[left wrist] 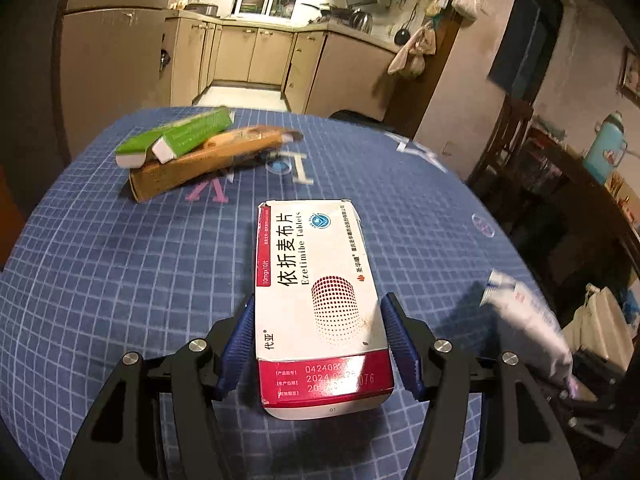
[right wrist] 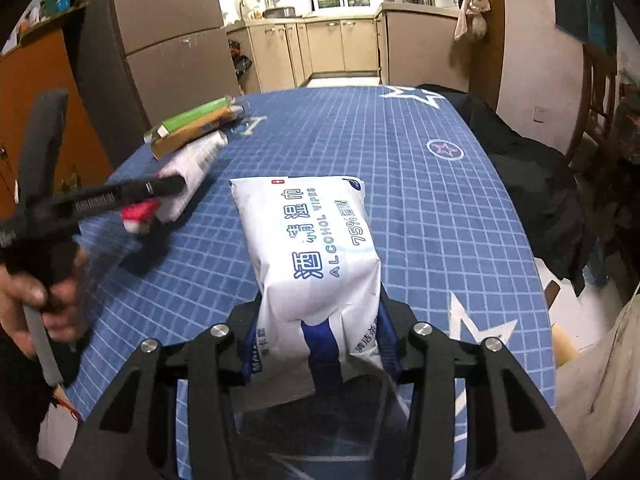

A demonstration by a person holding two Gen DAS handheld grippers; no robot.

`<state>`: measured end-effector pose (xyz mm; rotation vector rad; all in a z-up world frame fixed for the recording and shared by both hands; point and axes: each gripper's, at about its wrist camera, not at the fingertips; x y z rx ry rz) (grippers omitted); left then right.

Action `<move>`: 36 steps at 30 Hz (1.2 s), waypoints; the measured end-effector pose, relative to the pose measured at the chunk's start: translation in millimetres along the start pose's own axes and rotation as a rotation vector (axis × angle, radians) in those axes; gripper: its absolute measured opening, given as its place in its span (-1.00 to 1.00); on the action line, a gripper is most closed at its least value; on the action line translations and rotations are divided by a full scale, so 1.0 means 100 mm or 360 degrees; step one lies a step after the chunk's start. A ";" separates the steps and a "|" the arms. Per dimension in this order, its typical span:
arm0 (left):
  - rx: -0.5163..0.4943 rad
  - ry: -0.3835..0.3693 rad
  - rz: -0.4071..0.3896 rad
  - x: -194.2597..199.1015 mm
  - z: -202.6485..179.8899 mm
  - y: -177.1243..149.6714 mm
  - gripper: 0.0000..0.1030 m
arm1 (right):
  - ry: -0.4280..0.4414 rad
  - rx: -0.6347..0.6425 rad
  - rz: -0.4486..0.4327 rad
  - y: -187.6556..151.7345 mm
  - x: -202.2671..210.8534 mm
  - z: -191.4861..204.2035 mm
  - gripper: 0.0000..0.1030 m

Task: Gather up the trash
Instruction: 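Grasp the white-red medicine box with the left tool while the right tool grasps the white wipes pack, then carry the medicine box and wipes pack over the white bucket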

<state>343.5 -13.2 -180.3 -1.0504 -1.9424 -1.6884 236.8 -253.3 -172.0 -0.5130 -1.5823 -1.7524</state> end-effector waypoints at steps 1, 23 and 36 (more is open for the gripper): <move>0.0013 0.0007 -0.0001 0.01 -0.01 -0.01 0.23 | 0.0006 -0.0025 0.0013 0.00 -0.04 -0.01 -0.14; -0.0317 -0.0097 -0.0191 0.90 -1.11 -0.30 0.24 | -0.0042 -0.0243 -0.0348 -0.32 1.37 -0.26 -0.14; -0.0726 -0.0514 -0.0195 1.41 -2.37 -0.58 0.24 | -0.0491 -0.0535 -0.0602 -0.97 2.79 -0.64 -0.13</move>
Point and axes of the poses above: each gripper's, at about its wrist camera, not at the fingertips, and x roughly against the way its jaws point, z to its left, y to its top, and after that the axes turned 2 degrees about y, right-handed
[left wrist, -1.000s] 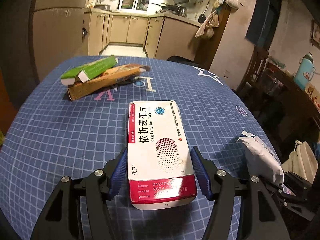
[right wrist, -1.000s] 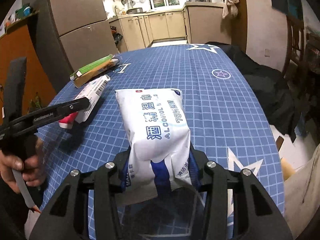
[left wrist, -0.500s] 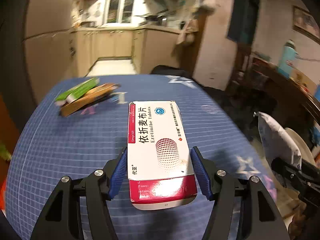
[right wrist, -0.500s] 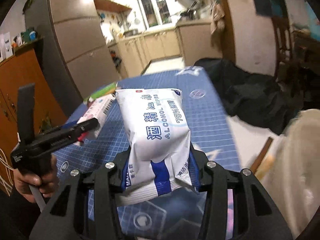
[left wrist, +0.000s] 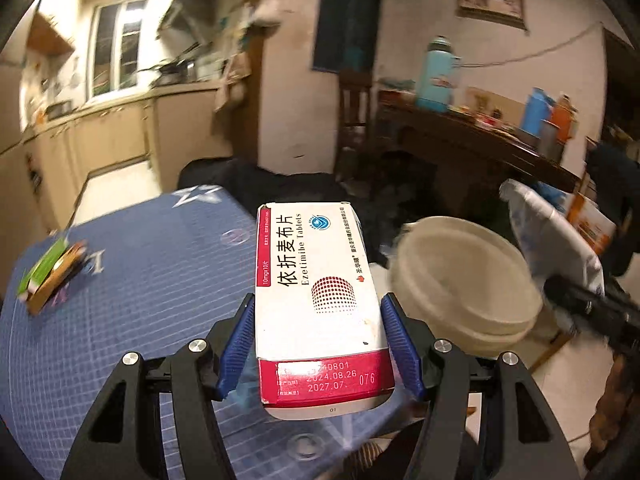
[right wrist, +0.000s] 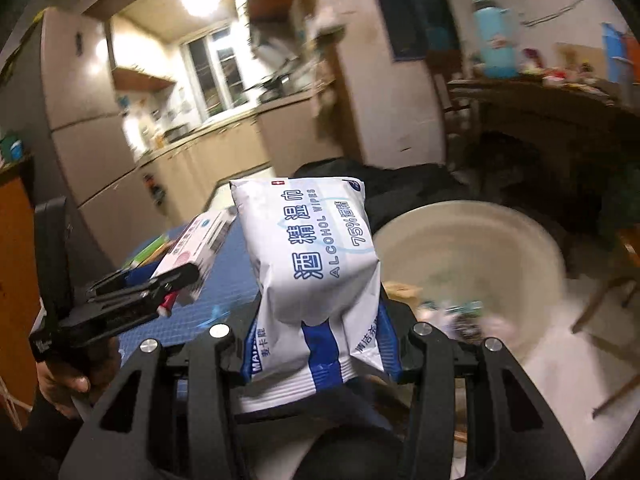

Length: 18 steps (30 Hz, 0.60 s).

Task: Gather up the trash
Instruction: 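Carry the medicine box and wipes pack over the white bucket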

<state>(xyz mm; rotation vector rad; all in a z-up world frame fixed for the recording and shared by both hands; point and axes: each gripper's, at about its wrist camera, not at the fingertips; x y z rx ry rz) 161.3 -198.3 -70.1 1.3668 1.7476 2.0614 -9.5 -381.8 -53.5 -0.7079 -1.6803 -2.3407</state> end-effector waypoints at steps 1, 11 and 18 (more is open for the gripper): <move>-0.0013 -0.0025 -0.0013 0.02 -0.08 0.03 0.24 | -0.0029 0.0004 -0.0023 0.03 0.06 -0.06 -0.13; -0.0215 -0.0188 -0.0038 -0.23 -0.80 0.27 0.24 | -0.0390 -0.0083 -0.0154 0.08 0.38 -0.83 -0.13; -0.0292 -0.0224 -0.0046 -0.49 -1.19 0.44 0.24 | -0.0493 -0.0067 -0.0112 0.15 0.26 -0.99 -0.13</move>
Point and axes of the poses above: each gripper's, at about its wrist camera, not at the fingertips, and x roughly against the way its jaws point, z to its left, y to its top, and after that the axes turned 2 degrees about y, right-handed
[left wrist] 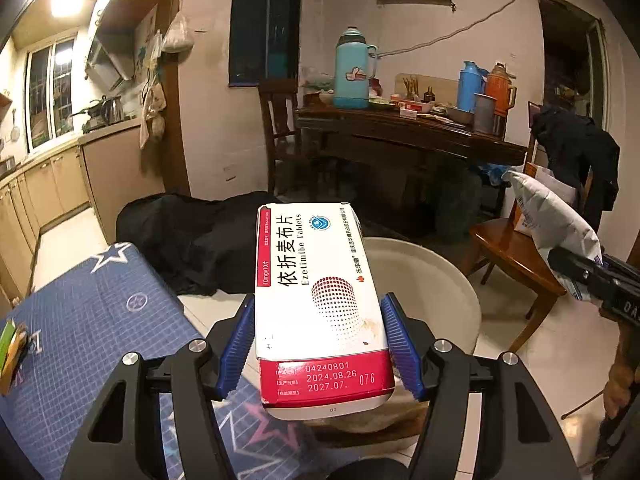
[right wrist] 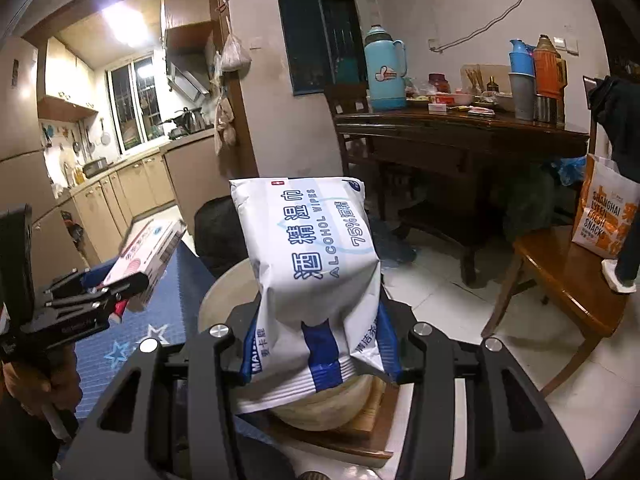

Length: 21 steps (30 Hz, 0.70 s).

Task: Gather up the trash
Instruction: 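Carry the medicine box and wipes pack over the white bucket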

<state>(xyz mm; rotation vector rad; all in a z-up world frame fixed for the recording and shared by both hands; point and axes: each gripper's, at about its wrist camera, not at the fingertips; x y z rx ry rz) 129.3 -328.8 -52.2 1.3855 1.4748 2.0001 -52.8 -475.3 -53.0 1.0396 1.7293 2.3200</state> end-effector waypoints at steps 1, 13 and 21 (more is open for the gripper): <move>-0.0007 0.0003 -0.0003 -0.04 -0.03 0.02 0.24 | -0.0017 0.0013 0.0001 -0.01 0.02 -0.02 -0.13; -0.0108 0.0075 -0.0044 -0.29 -0.27 0.16 0.24 | -0.0123 0.0104 0.0020 -0.01 -0.09 0.01 -0.13; -0.0134 0.0079 -0.0042 -0.34 -0.30 0.14 0.24 | -0.0133 0.0107 0.0024 -0.02 -0.07 0.04 -0.13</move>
Point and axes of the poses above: each gripper's, at about its wrist camera, not at the fingertips, and x roughly against the way its jaws point, z to its left, y to its top, and after that the axes turned 2 degrees about y, right-handed
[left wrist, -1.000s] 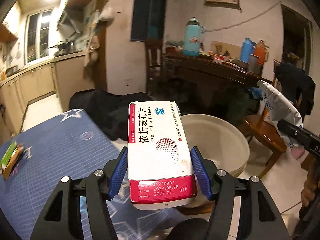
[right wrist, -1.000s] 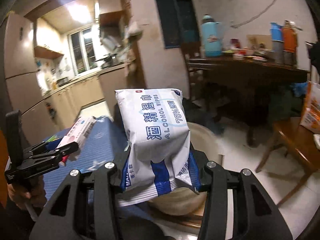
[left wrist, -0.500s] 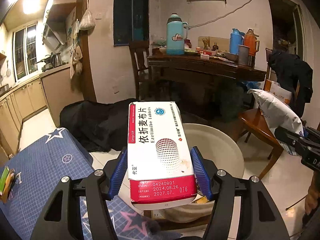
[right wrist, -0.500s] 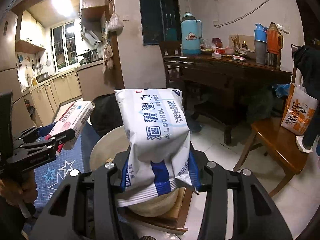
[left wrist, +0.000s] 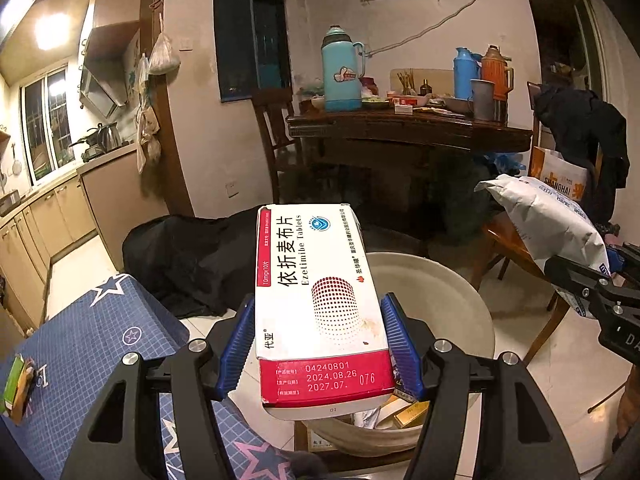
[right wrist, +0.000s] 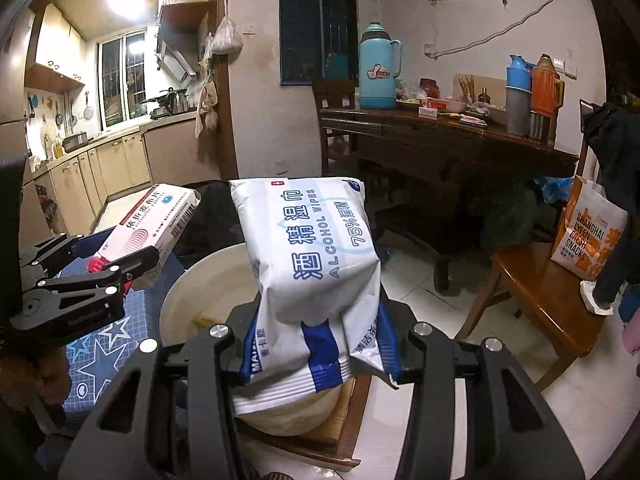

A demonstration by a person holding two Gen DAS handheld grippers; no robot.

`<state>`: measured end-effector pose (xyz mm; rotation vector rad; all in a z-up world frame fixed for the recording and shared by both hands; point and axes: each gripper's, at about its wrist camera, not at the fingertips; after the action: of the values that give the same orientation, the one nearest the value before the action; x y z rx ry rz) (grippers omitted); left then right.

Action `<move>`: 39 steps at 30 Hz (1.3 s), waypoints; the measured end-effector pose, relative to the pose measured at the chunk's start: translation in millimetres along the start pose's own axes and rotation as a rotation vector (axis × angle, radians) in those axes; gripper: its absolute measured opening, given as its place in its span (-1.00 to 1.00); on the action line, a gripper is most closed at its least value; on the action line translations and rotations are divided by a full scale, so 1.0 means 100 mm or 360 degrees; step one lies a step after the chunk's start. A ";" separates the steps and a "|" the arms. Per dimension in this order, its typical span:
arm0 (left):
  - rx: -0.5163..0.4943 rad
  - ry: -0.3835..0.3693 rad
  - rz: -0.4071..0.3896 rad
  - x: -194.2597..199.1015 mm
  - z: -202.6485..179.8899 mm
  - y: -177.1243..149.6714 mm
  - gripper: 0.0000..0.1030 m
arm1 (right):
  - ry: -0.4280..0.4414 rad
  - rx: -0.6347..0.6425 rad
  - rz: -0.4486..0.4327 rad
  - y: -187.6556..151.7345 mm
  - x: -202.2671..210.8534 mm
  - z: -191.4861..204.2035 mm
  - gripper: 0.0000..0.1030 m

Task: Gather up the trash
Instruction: 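Carry the medicine box and wipes pack over the white bucket, then open the left tool to drop the medicine box into the bucket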

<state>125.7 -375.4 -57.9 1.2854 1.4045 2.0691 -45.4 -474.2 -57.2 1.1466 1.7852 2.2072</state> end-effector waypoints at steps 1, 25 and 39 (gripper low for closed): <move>0.0000 0.0002 -0.0001 0.00 0.00 0.00 0.24 | 0.0001 0.0004 -0.0001 0.00 0.00 0.01 -0.13; -0.0042 -0.0029 -0.0002 -0.07 -0.03 -0.02 -0.02 | -0.0004 -0.0015 0.0007 0.02 -0.04 0.01 -0.13; 0.0108 0.0020 0.0004 -0.05 0.32 -0.06 -0.10 | 0.0085 0.0016 0.0027 0.09 -0.23 0.10 -0.11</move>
<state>153.4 -357.8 -62.4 1.3034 1.4907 2.0512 -19.8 -480.3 -59.7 1.1195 1.8156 2.2615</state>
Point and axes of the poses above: each gripper's, at about its wrist camera, not at the fingertips, and x roughly against the way its jaws point, z to its left, y to its top, and after that the axes turned 2 degrees about y, right-handed
